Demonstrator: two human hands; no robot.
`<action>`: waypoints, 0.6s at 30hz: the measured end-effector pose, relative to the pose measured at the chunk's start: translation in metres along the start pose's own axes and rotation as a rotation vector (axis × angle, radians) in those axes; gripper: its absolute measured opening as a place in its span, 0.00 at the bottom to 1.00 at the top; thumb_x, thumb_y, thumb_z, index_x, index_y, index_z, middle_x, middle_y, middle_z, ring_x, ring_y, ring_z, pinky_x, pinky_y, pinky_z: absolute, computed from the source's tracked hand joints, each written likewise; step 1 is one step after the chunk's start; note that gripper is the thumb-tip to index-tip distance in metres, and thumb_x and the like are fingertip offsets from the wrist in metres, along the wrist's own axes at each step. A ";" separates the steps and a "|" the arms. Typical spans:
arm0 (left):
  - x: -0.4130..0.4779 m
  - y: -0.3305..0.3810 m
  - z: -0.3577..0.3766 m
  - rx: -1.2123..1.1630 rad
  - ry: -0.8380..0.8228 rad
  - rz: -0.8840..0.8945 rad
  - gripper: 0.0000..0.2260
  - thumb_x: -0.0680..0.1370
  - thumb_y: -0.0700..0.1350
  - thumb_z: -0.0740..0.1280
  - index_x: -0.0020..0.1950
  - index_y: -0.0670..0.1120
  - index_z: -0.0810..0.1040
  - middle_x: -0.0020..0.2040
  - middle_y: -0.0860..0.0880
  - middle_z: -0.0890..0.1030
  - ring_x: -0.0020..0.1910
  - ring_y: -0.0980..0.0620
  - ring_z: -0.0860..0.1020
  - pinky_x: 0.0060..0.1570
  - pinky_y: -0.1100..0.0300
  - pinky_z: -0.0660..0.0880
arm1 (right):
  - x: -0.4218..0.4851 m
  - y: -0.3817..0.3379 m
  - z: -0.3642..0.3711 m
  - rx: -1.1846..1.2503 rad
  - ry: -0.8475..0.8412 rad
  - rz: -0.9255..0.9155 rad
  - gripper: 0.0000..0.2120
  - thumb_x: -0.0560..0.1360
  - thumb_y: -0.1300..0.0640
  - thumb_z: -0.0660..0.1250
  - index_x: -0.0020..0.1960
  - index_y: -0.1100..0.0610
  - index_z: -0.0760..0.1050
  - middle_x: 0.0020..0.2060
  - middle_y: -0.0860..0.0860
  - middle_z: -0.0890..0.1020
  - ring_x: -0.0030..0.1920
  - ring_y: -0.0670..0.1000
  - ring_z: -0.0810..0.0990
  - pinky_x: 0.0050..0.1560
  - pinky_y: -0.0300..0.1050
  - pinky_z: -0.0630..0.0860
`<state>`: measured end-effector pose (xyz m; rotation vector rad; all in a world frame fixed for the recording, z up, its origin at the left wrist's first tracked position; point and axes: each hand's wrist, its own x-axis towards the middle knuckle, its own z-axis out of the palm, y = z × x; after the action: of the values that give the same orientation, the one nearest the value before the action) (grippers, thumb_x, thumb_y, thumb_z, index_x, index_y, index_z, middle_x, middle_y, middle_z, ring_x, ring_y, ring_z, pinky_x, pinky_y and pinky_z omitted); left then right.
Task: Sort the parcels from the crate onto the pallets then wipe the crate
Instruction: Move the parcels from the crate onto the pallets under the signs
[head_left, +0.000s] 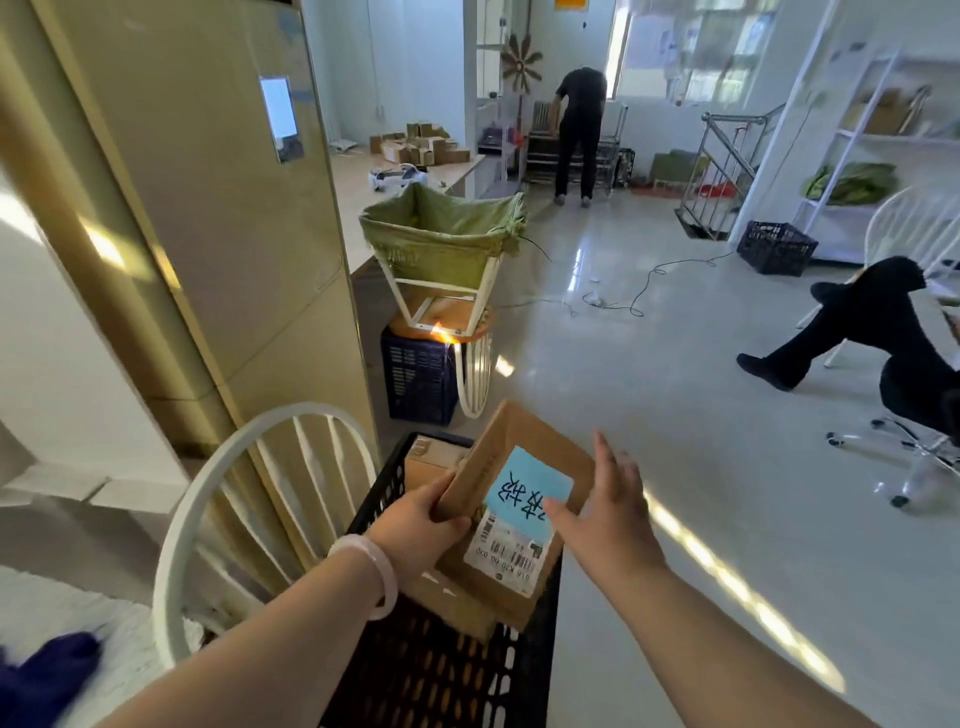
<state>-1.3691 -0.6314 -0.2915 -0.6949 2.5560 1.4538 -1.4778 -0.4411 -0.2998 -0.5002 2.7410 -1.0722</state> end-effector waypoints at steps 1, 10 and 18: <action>-0.002 0.006 -0.005 0.131 -0.030 0.033 0.24 0.80 0.45 0.64 0.73 0.63 0.65 0.52 0.61 0.78 0.48 0.60 0.77 0.44 0.69 0.72 | 0.001 -0.002 -0.008 -0.128 -0.002 -0.059 0.46 0.74 0.42 0.70 0.78 0.39 0.41 0.79 0.50 0.46 0.78 0.54 0.50 0.75 0.55 0.60; 0.002 0.050 -0.018 0.829 -0.233 0.260 0.27 0.77 0.48 0.65 0.75 0.61 0.64 0.66 0.54 0.76 0.59 0.50 0.77 0.60 0.49 0.76 | 0.006 -0.027 -0.020 -0.544 -0.394 -0.373 0.35 0.74 0.39 0.67 0.76 0.34 0.54 0.74 0.43 0.65 0.76 0.54 0.59 0.75 0.58 0.58; -0.006 0.034 -0.025 0.452 0.279 0.277 0.39 0.76 0.47 0.71 0.77 0.66 0.51 0.80 0.56 0.50 0.77 0.48 0.55 0.73 0.50 0.60 | -0.001 -0.010 -0.014 -0.094 -0.345 -0.044 0.20 0.78 0.42 0.64 0.69 0.36 0.68 0.50 0.41 0.81 0.49 0.46 0.79 0.50 0.48 0.78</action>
<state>-1.3754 -0.6360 -0.2496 -0.5173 3.1429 0.8167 -1.4779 -0.4384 -0.2829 -0.6908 2.4923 -0.7828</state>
